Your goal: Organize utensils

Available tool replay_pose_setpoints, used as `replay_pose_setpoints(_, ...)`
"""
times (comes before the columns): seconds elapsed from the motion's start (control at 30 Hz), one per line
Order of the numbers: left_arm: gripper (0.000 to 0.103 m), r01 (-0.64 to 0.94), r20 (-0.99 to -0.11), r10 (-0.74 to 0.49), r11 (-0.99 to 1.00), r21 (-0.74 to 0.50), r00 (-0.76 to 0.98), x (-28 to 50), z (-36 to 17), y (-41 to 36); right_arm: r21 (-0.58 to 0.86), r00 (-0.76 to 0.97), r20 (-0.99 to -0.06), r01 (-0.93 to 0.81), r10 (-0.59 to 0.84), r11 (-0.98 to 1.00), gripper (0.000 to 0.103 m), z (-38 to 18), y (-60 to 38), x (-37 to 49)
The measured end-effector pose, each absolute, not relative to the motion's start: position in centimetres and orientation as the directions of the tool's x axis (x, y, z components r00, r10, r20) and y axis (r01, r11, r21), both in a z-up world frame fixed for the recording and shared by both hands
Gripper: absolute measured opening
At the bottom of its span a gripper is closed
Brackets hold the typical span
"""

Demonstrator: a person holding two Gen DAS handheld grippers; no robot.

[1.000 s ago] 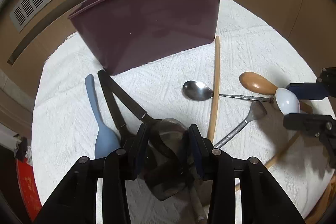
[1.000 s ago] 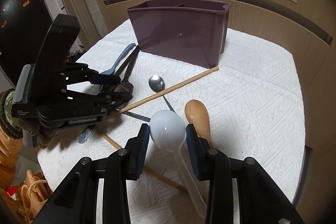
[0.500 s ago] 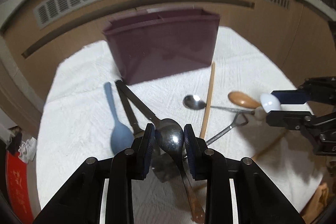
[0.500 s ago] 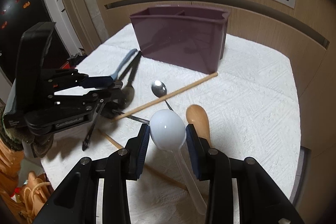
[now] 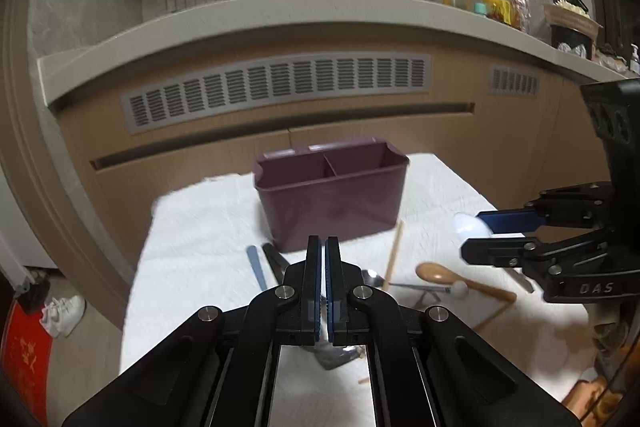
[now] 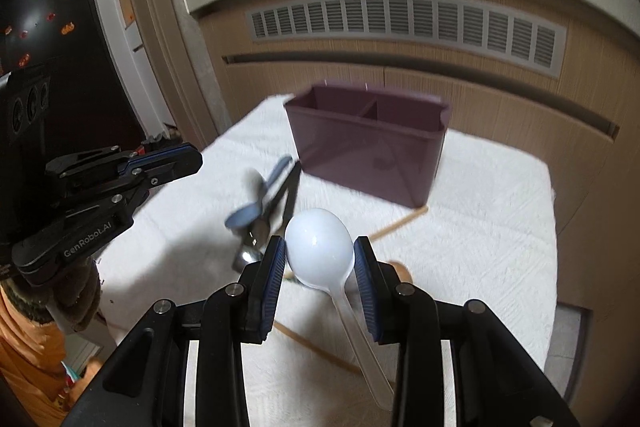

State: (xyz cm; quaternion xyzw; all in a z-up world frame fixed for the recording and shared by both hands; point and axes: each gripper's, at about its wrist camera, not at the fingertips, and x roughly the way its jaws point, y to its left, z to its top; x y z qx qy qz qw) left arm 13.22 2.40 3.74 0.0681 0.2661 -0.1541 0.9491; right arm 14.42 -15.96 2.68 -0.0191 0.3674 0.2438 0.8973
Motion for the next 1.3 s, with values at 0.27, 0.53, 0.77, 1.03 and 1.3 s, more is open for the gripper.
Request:
replay_pose_setpoints(0.27,0.073,0.231,-0.720,-0.264,0.962,-0.146,0.642,18.4,-1.2,4.7,0.074,0.633,-0.675,-0.451,0.378,0.889,0.033,2.7,-15.2,13.8)
replay_pose_setpoints(0.53,0.045,0.190,-0.825,-0.298,0.953,-0.234,0.481,24.5,-6.0,0.0,0.052,0.599,-0.736,-0.414,0.315,0.909,0.033,-2.4,-15.8,15.1)
replay_pose_setpoints(0.77,0.044,0.073,-0.884,-0.213,0.977,-0.201,0.416,28.6,-7.6,-1.1,0.107,0.567,-0.751,-0.401,0.339,0.910,0.033,-4.6,-17.4,15.8)
replay_pose_setpoints(1.03,0.033,0.149,-0.884,-0.129,0.986,-0.069,0.449,30.0,-8.6,-3.5,0.117,0.566,-0.750,-0.394,0.341,0.911,0.033,-5.7,-17.6,16.0)
replay_pose_setpoints(1.3,0.005,0.158,-0.776,-0.167,0.984,-0.087,0.609,24.6,-7.5,-0.2,0.127,0.583,-0.730,-0.398,0.357,0.909,0.033,-4.5,-17.9,15.6)
